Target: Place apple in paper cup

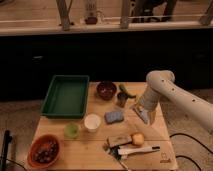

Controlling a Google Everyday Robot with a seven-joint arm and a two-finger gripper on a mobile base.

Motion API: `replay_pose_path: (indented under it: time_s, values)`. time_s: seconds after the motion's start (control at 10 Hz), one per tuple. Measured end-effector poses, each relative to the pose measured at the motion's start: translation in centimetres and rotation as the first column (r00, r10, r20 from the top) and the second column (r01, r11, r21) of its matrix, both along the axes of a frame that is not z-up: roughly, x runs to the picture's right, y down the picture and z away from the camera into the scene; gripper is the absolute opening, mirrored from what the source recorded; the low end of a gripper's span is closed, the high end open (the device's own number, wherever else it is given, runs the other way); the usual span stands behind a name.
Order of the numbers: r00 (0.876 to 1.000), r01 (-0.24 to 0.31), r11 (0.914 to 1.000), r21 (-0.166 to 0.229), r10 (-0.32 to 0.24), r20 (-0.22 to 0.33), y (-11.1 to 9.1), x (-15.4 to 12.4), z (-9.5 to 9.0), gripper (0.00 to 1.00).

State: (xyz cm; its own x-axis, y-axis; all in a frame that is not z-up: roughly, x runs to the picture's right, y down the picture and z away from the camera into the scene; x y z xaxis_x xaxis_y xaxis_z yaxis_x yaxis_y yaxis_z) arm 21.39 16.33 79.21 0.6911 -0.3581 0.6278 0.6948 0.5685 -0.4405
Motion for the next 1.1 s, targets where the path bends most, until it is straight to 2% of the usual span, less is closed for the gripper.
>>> replay_pose_path:
  time_s: [0.3,0.5,0.8,1.1]
  values:
    - [1.000,-0.003,1.0000,-0.004,0.003,0.003,1.4,0.0,-1.7,0.80]
    - [1.000,-0.005,0.9996,-0.028,0.005,0.014,3.5,-0.1,-2.8,0.80]
    - [0.999,-0.019,0.9974,-0.069,0.021,0.033,5.0,-0.5,-2.1,0.80]
    - [0.997,-0.025,0.9914,-0.129,0.034,0.066,6.9,-1.4,-1.0,0.80]
